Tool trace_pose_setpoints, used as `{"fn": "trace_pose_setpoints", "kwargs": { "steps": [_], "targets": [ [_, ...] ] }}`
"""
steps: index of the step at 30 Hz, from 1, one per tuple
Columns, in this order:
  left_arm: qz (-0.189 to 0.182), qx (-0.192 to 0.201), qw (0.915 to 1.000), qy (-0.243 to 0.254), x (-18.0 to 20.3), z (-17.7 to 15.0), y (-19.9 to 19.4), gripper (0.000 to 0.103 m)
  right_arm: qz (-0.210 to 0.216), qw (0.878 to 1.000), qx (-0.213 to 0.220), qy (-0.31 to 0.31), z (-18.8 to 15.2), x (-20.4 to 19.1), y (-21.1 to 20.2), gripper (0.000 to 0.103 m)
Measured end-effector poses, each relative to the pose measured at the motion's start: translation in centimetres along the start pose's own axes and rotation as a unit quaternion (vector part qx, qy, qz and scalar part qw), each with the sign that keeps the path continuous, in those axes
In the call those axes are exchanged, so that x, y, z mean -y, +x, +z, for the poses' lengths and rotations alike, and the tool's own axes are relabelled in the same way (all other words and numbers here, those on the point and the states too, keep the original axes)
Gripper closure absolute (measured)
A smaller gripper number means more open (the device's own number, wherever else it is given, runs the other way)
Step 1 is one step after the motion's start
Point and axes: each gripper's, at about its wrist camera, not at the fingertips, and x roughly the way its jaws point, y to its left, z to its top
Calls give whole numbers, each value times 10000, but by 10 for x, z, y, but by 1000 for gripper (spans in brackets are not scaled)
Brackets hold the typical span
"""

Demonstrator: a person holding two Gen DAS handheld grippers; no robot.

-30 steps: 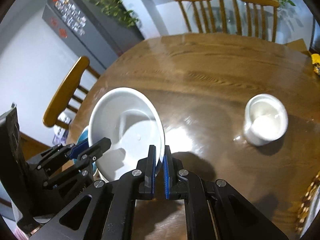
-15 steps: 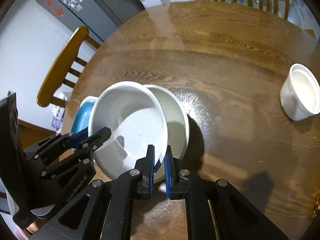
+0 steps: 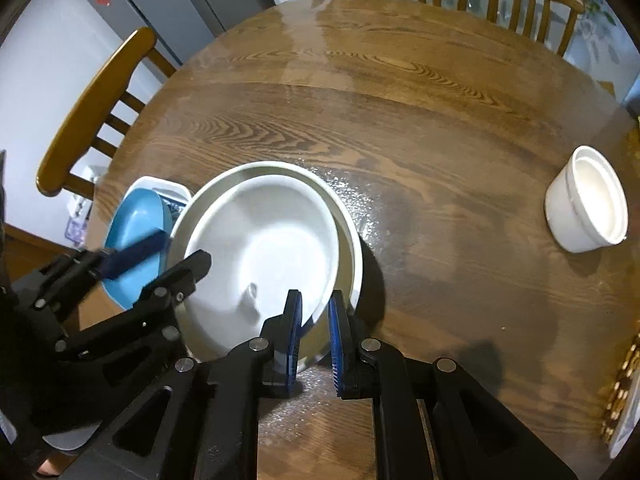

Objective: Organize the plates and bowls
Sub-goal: 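Open the left gripper and withdraw from the nested bowls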

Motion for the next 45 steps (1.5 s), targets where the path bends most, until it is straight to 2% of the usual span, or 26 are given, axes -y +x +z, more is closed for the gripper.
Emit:
{"fn": "trace_pose_setpoints", "kwargs": {
  "steps": [5,10,13,14,15,17,18,28,35,45],
  "targets": [
    [14,64,9999,-110,-8,1,-7,52,-442,9987,245,-100,2,0,-8,92],
    [-47,135,9997,-177,-11,-2,-17,50,-396,9981,457,-93,-1,1,-23,91],
    [-39,241,9996,-161,-9,-5,-25,42,-273,9978,600,-99,-7,-1,-31,90],
    [-31,276,9995,-154,-9,-6,-28,38,-214,9977,636,-95,-10,-1,-34,84],
    [-25,300,9994,-146,-8,-7,-31,32,-147,9975,680,-83,-14,0,-37,74],
    [-1,372,9992,-162,-7,-10,-37,26,-61,9967,802,-54,-21,0,-43,58],
    [3,398,9991,-170,-7,-11,-39,24,-48,9962,872,-42,-25,-1,-46,54],
    [147,594,9981,-26,7,-30,-58,21,210,9924,1139,424,-61,22,-65,54],
    [42,632,9979,148,24,-39,-65,20,295,9912,1098,677,-84,41,-66,54],
    [-296,516,9970,494,66,-44,-64,20,244,9853,1113,1276,-114,93,-73,54]
  ]
}}
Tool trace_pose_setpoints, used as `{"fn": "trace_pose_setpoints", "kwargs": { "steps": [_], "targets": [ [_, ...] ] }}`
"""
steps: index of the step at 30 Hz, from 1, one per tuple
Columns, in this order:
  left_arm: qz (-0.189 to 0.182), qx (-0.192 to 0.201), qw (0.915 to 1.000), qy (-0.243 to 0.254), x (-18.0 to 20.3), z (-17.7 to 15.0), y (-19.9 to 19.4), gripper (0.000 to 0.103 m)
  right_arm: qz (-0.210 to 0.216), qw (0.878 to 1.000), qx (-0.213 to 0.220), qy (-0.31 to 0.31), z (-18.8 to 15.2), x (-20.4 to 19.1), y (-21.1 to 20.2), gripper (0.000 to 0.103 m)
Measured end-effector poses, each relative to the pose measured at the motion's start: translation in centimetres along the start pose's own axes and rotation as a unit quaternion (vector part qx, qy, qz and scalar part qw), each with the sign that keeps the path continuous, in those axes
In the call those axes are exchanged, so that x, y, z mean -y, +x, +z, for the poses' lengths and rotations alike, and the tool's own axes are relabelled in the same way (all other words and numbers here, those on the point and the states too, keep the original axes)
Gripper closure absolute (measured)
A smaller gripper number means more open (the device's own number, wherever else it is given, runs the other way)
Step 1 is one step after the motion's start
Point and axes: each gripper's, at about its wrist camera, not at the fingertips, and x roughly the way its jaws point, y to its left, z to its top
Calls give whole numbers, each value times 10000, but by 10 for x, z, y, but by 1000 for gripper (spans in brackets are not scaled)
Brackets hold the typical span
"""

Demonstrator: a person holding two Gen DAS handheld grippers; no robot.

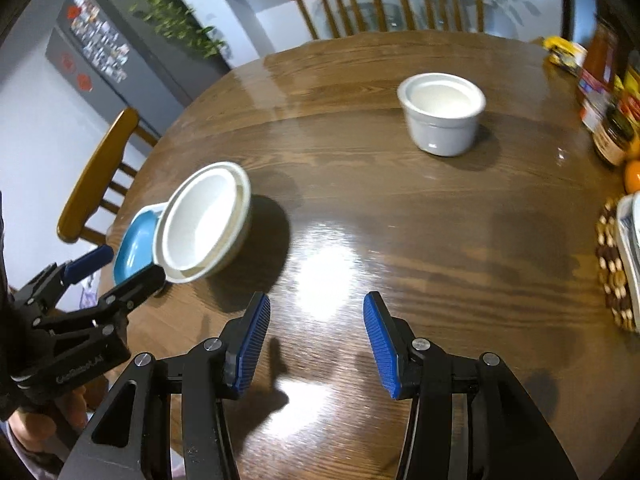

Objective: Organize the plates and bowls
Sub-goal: 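Move the left gripper to the small white ramekin bowl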

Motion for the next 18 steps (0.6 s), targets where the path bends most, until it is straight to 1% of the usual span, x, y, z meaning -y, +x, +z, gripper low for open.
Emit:
{"fn": "trace_pose_setpoints", "kwargs": {
  "steps": [5,9,14,18],
  "targets": [
    [-183,-70,9997,140,26,9,6,20,-183,9994,124,279,-4,32,-17,54],
    [-320,-21,9992,236,50,24,9,20,-387,9979,280,445,2,58,-35,54],
    [-521,100,9983,256,81,55,11,20,-711,9950,542,451,23,80,-60,54],
    [-561,139,9981,220,100,87,18,20,-877,9933,660,357,49,87,-68,54]
  ]
}}
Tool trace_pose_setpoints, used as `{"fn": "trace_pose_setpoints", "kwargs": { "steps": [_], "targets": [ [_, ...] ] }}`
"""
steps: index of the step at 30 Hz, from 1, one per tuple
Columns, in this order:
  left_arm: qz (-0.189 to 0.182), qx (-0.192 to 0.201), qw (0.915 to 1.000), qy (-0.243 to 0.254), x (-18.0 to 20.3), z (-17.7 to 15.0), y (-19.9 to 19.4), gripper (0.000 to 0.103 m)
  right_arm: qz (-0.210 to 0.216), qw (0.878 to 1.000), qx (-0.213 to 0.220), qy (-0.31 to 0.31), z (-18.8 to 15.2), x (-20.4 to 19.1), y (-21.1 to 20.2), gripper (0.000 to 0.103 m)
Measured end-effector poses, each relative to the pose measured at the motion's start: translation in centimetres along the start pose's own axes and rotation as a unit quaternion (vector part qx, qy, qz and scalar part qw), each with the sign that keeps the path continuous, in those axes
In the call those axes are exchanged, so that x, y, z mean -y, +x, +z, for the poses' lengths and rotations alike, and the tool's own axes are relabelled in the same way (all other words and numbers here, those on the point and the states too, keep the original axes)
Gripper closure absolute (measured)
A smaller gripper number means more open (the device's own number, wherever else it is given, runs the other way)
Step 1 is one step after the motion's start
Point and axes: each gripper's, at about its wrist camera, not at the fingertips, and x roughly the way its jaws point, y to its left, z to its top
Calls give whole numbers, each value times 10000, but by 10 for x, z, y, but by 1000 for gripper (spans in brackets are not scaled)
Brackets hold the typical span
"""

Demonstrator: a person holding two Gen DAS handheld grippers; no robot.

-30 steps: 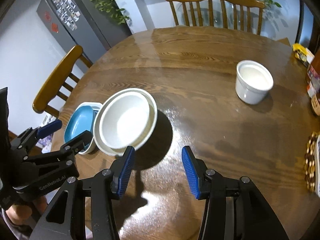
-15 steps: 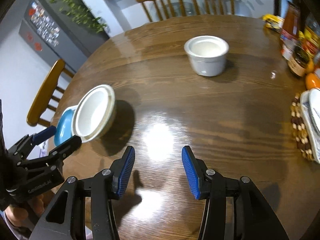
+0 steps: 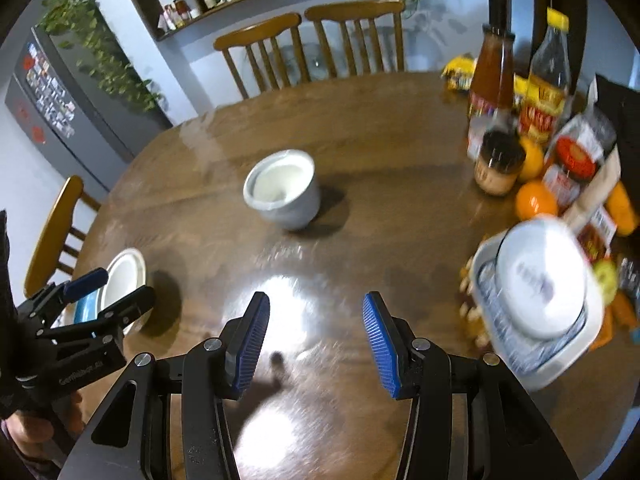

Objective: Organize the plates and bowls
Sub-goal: 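Move the left gripper to the small white ramekin bowl, then grasp the ramekin's rim with the left gripper and lift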

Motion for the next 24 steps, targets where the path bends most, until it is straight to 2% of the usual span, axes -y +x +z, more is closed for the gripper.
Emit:
{"fn": "trace_pose_setpoints", "kwargs": {
  "steps": [6,10,14,17,22,24],
  "targets": [
    [200,-30,9998,-68,15,50,26,20,-50,9998,19,-208,45,1,13,54],
    [230,-207,9991,-293,12,66,49,20,6,9996,-170,-242,72,-2,41,54],
    [283,-428,9979,-390,14,74,76,21,-12,9985,-515,-192,84,1,77,54],
    [320,-551,9968,-475,13,77,93,23,132,9971,-752,-22,87,5,103,54],
    [154,-718,9951,-658,10,81,117,23,412,9944,-899,368,90,20,130,54],
    [89,-757,9951,-634,12,82,122,28,510,9926,-977,503,91,25,140,54]
  ]
}}
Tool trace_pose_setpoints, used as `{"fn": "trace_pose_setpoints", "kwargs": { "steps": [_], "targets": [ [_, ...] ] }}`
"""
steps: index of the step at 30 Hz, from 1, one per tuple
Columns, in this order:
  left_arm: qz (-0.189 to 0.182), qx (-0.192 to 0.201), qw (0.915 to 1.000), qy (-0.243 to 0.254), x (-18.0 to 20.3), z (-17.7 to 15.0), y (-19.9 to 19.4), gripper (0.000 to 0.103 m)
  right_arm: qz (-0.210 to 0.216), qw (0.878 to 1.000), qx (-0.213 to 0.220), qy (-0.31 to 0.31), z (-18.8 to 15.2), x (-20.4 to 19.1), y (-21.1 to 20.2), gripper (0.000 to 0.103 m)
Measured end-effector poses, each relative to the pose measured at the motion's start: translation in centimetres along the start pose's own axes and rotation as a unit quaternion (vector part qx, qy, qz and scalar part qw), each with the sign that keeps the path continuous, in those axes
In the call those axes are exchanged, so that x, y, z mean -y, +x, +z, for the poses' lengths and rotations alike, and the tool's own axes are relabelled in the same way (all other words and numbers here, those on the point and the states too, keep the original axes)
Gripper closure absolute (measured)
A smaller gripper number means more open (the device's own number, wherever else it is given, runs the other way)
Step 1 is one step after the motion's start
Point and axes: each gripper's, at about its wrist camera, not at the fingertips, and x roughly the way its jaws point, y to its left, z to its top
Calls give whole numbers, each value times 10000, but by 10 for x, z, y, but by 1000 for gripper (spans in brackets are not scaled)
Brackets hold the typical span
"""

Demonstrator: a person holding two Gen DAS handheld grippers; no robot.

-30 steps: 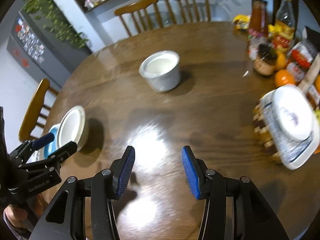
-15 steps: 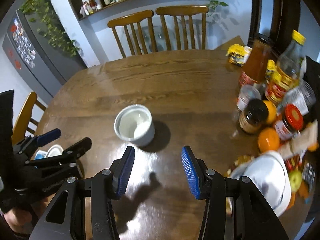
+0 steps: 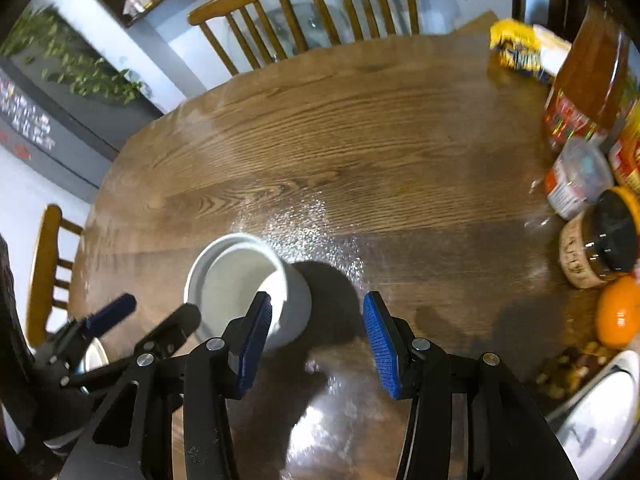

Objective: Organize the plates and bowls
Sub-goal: 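Grasp the ramekin's rim with the left gripper and lift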

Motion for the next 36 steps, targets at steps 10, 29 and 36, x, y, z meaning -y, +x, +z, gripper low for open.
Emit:
{"fn": "trace_pose_setpoints", "kwargs": {
  "steps": [10,29,36],
  "targets": [
    [-59,-243,9993,292,10,2,20,54,338,9990,-270,-102,8,-9,30,62],
    [-121,225,9969,743,16,-10,-3,92,325,9990,-66,-293,-6,-16,19,89],
    [-103,709,9947,732,-2,-31,-46,95,535,9975,137,-438,-28,-35,-11,89]
  ]
}}
